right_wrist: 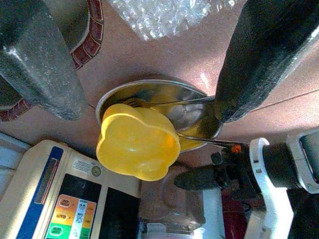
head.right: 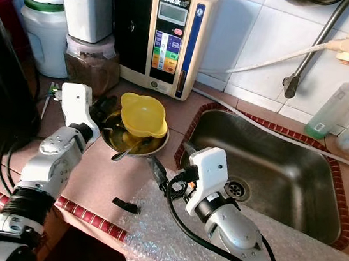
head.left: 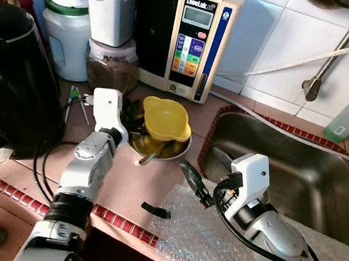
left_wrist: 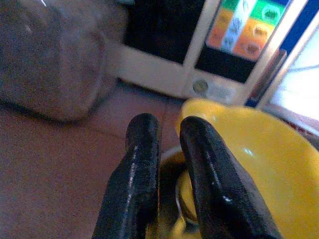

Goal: Kitchen organization

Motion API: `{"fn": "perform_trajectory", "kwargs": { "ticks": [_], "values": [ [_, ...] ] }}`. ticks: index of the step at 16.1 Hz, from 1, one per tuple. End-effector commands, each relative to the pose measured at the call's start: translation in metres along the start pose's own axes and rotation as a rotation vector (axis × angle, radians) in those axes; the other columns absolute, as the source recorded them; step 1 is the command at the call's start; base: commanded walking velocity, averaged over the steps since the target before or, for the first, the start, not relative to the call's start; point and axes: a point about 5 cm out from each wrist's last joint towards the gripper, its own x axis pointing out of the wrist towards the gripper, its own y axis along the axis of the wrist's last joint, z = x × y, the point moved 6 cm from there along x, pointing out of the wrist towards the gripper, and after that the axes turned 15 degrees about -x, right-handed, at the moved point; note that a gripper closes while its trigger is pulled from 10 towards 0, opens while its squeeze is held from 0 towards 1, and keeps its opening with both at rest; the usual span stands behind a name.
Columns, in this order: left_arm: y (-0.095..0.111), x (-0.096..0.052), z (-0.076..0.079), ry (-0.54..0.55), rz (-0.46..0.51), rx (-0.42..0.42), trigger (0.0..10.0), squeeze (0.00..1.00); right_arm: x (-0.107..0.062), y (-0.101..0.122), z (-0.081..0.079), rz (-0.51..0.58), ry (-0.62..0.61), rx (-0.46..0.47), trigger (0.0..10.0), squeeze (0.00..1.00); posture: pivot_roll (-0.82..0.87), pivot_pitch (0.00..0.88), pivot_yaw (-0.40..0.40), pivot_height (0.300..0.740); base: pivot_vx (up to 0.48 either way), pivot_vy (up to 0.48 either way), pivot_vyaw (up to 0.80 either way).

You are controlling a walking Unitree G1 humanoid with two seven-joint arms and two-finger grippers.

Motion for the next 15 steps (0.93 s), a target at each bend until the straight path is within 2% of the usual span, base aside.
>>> {"fn": "perform_trajectory", "kwargs": {
  "ticks": [1, 4, 8, 12, 15],
  "values": [
    [0.003, 0.003, 0.009, -0.015, -0.005, -0.013, 10.0, 1.0, 0.0, 0.001, 0.003, 0.002, -0.006, -0.014, 10.0, 0.0, 0.07, 0.0, -0.074, 0.74, 0.0, 0.0, 0.0],
    [0.0, 0.004, 0.02, -0.04, -0.026, -0.037, 10.0, 1.0, 0.0, 0.001, 0.002, 0.001, -0.002, -0.018, 10.0, 0.0, 0.06, 0.0, -0.075, 0.74, 0.0, 0.0, 0.0],
    [-0.002, 0.007, 0.025, -0.028, -0.042, -0.053, 10.0, 1.0, 0.002, 0.002, -0.001, 0.005, 0.006, -0.02, 10.0, 0.0, 0.06, 0.0, -0.07, 0.74, 0.0, 0.0, 0.0],
    [-0.005, 0.007, 0.027, -0.028, -0.055, -0.03, 10.0, 1.0, 0.002, 0.002, -0.002, 0.006, 0.005, -0.022, 10.0, 0.0, 0.06, 0.0, -0.065, 0.74, 0.0, 0.0, 0.0],
    [-0.016, 0.006, 0.027, -0.026, -0.095, 0.003, 10.0, 1.0, 0.001, 0.001, -0.004, 0.003, 0.007, -0.017, 10.0, 0.0, 0.06, 0.0, -0.062, 0.74, 0.0, 0.0, 0.0]
  ]
}}
